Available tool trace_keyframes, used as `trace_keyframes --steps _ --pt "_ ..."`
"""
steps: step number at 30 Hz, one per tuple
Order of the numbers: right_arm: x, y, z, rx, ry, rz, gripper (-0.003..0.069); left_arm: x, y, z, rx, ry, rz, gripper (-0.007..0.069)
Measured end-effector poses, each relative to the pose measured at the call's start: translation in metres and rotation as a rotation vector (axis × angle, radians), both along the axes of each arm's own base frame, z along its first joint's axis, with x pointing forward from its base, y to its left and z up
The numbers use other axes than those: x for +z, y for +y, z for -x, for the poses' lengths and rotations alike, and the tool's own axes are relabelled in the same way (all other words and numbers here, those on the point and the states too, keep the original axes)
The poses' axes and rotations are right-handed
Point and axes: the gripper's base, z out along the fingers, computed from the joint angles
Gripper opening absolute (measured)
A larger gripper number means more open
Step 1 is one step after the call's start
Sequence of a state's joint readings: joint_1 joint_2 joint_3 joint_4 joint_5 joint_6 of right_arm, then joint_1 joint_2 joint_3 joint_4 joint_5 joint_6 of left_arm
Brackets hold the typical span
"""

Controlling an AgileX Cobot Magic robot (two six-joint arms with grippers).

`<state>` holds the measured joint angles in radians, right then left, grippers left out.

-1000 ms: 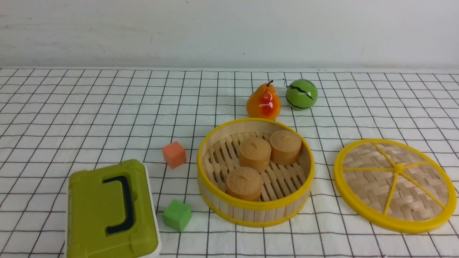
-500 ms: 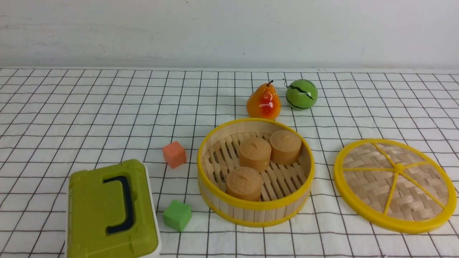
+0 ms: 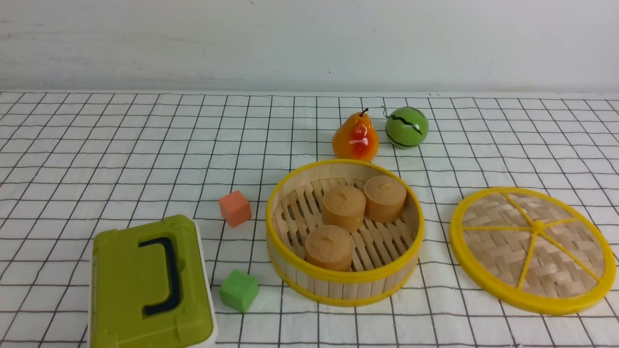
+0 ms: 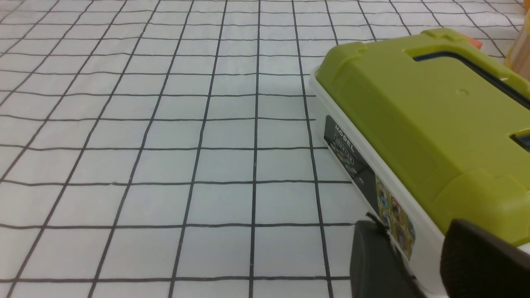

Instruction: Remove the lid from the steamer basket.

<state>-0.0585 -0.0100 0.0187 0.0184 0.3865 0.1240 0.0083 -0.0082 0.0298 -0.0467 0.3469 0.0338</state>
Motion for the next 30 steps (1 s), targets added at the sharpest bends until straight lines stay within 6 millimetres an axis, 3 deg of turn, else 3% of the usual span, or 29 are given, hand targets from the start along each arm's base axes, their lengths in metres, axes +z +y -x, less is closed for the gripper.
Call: trace_keyframes --steps 30 --pt "0.0 0.0 0.0 0.0 0.0 -0.001 0.0027 0.0 0.0 0.0 0.0 0.0 0.0 0.0239"
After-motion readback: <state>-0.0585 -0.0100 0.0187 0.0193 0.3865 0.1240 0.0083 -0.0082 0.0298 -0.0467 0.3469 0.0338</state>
